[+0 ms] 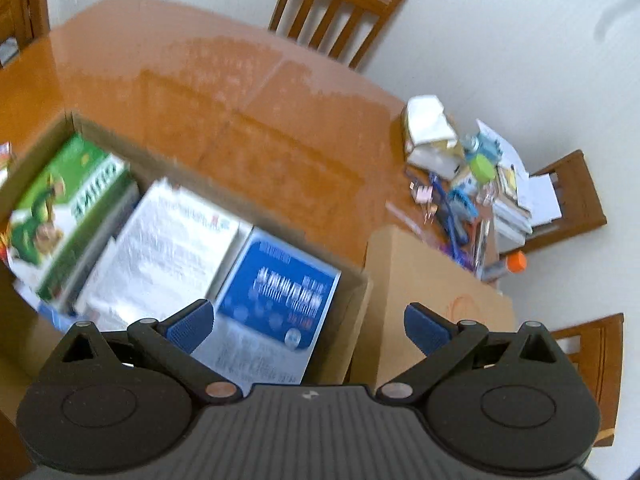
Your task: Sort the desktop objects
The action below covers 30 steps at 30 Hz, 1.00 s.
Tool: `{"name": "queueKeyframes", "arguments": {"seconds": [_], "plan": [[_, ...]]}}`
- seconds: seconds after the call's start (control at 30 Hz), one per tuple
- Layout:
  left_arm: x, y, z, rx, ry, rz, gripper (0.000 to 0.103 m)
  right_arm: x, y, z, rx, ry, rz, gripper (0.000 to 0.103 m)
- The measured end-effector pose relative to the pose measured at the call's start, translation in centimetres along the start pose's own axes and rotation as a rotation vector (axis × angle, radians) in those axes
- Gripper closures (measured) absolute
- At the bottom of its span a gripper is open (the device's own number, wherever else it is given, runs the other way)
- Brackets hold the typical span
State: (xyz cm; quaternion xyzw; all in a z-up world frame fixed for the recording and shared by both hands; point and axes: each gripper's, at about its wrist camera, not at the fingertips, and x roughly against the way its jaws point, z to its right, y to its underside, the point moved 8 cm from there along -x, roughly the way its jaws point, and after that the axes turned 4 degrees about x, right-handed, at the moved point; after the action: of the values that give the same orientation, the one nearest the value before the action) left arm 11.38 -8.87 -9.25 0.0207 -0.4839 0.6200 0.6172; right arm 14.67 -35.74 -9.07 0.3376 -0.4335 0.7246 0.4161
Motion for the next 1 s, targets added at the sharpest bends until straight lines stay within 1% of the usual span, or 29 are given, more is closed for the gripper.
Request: {"name": "queueKeyframes", "arguments": {"seconds": [0.1,0.17,0.37,0.57,0.67,0.87,1.0], "plan": [[0.0,0.2,0.3,-0.004,-0.002,-0.003,0.0,-0.7,0.9,-0.3,0.009,0.006,-0.014,0.0],[0.1,0.3,0.4,-0.004,-0.003,-0.004,0.0,-0.8,1.0,-0.4,0.005,-0.008,-0.013,0.0],[0.2,0.6,0.5,0.002,-0.013,-0.006,0.0,-0.8,0.9,-0.7,0.02,-0.025,-0.004,0.0],[0.4,0.7,0.5,0.007,-0.016,0.002,0.0,-0.5,0.7,-0.7,0.026,-0.025,0.002,0.0],[0.4,0.7,0.5,0.009,-0.017,0.004,0.0,-0.8,0.8,-0.5,0.019,-0.018,-0.007,0.0],[0.4,0.7,0.6,0.005,-0.017,0.004,0.0,-0.9,0.8,-1.1,0.046,-0.028,-0.012,0.0],[0.4,0.7,0.5,0.007,-0.018,0.004,0.0,0.2,0.4,-0.6,0.013,-0.021,0.021,0.0]]}}
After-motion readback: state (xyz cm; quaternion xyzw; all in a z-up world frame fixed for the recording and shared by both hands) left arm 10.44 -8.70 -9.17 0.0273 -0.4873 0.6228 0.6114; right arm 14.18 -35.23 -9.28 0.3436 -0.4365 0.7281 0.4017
